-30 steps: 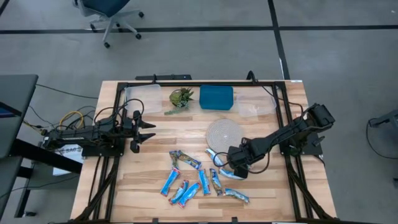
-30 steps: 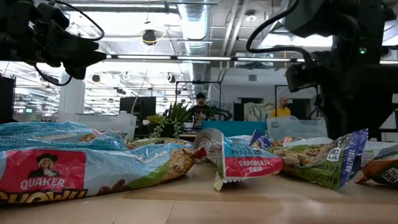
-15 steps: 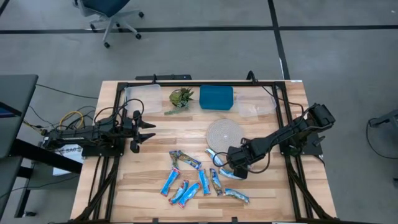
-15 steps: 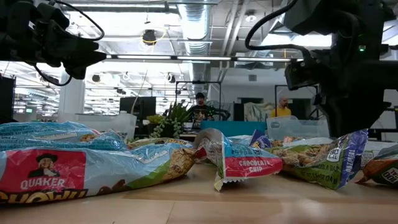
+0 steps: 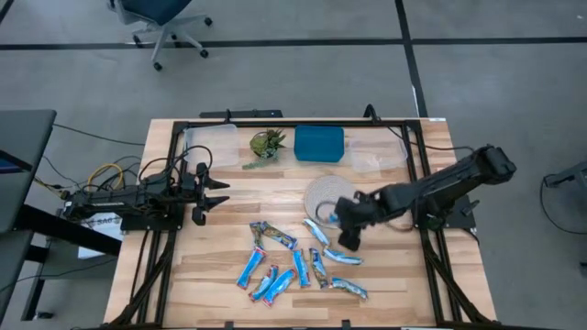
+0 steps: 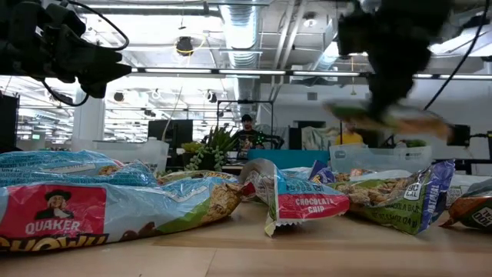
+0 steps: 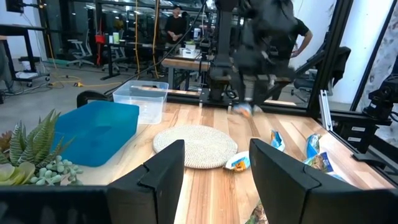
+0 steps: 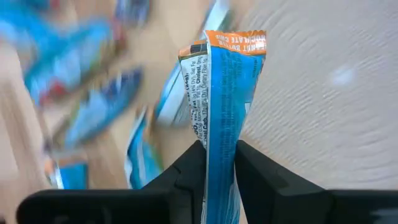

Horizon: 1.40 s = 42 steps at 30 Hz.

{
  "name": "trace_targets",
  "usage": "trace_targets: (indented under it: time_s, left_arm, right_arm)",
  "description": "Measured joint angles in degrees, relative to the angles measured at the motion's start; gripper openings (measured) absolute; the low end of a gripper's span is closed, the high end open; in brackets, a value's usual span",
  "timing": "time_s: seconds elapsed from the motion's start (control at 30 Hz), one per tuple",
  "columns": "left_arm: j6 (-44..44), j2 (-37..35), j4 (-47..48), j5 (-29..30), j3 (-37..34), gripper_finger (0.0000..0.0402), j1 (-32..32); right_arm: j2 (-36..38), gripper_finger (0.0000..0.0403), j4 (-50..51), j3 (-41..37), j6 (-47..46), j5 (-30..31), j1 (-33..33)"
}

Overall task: Pick and place Granola Bars by type
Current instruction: Put the yellow granola bar into the right transparent bin

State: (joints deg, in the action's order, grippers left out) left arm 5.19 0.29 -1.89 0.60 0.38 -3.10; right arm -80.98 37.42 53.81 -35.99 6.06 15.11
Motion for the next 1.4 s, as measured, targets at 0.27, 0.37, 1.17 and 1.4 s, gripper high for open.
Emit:
trace_targets:
  time_s: [0.27, 0.37, 1.17, 1.4]
  left_arm:
    - [0.0, 0.0, 0.0, 0.0, 0.0, 0.0174, 0.0]
    - [0.0, 0.0, 0.0, 0.0, 0.0, 0.0174, 0.0]
    - [0.0, 0.0, 0.0, 0.0, 0.0, 0.0174, 0.0]
    - [0.0, 0.0, 0.0, 0.0, 0.0, 0.0174, 0.0]
  right_arm:
    - [6.2, 0.0071, 6.4, 5.2, 2.3, 12.8, -13.7]
    - [6.9, 0.0071, 7.3, 7.0, 3.6, 15.6, -19.4]
    - [-3.7, 0.0070, 12.2, 8.8, 4.9, 13.0, -49.4]
    - [-7.2, 0.0071, 11.9, 8.8, 5.0, 10.3, -50.1]
